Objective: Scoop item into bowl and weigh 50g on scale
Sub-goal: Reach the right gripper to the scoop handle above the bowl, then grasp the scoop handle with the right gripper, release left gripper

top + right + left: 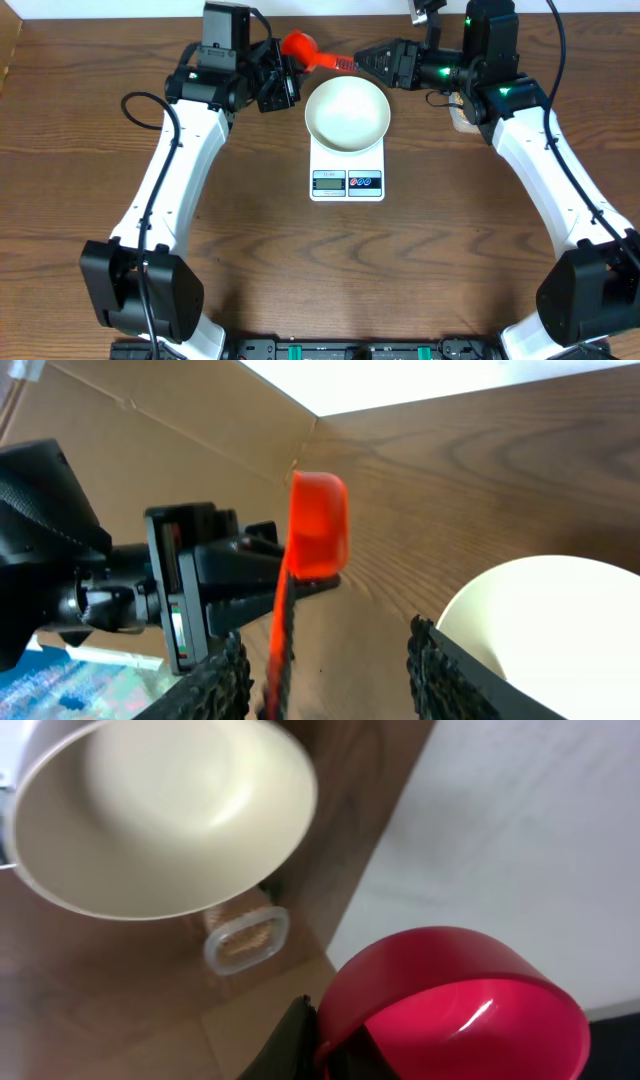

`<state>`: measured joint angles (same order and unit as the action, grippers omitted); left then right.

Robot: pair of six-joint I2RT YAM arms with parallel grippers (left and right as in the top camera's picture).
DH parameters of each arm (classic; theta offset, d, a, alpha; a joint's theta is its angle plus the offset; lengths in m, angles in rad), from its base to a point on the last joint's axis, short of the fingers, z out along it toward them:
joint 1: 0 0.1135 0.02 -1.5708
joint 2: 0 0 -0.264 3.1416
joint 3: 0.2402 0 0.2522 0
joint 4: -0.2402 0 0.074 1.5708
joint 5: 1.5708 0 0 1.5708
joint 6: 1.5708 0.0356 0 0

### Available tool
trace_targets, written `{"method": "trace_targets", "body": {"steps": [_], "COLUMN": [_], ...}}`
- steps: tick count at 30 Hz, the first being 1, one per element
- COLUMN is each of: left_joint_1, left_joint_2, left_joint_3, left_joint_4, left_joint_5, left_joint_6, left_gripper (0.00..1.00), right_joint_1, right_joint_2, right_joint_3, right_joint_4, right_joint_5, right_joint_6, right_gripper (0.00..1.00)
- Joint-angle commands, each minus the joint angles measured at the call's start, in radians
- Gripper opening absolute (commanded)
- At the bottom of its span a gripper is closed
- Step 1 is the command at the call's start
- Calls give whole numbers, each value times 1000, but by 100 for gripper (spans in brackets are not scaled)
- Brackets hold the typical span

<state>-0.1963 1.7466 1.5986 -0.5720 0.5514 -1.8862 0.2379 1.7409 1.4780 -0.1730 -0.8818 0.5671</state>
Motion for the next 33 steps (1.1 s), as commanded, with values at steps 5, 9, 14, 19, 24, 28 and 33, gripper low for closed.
{"method": "trace_targets", "body": {"steps": [5, 9, 14, 19, 24, 28, 33], "left_joint_1": [-39, -41, -41, -41, -41, -41, -41], "left_joint_2": [-2, -2, -2, -2, -2, -2, -2], "left_joint_3": [8, 8, 8, 8, 8, 8, 8], "left_joint_4": [-88, -100, -101, -102, -137, -154, -154], "left_joint_5": [-17, -16, -16, -17, -17, -16, -16], "left_joint_6": [6, 3, 3, 3, 4, 4, 4], "left_gripper": [7, 7, 7, 7, 7, 7, 7], "right_joint_1": [11, 32, 34, 53, 73, 86, 91], "right_joint_2": [0, 0, 0, 0, 0, 0, 0], "right_joint_3": [14, 14, 14, 14, 14, 14, 14], "right_joint_4": [-4, -31, -114, -119, -119, -119, -121], "right_joint_5": [0, 3, 19, 19, 19, 20, 24], "right_joint_6": [24, 23, 23, 23, 18, -3, -5], "right_gripper": [47, 44, 36, 33, 32, 31, 25]}}
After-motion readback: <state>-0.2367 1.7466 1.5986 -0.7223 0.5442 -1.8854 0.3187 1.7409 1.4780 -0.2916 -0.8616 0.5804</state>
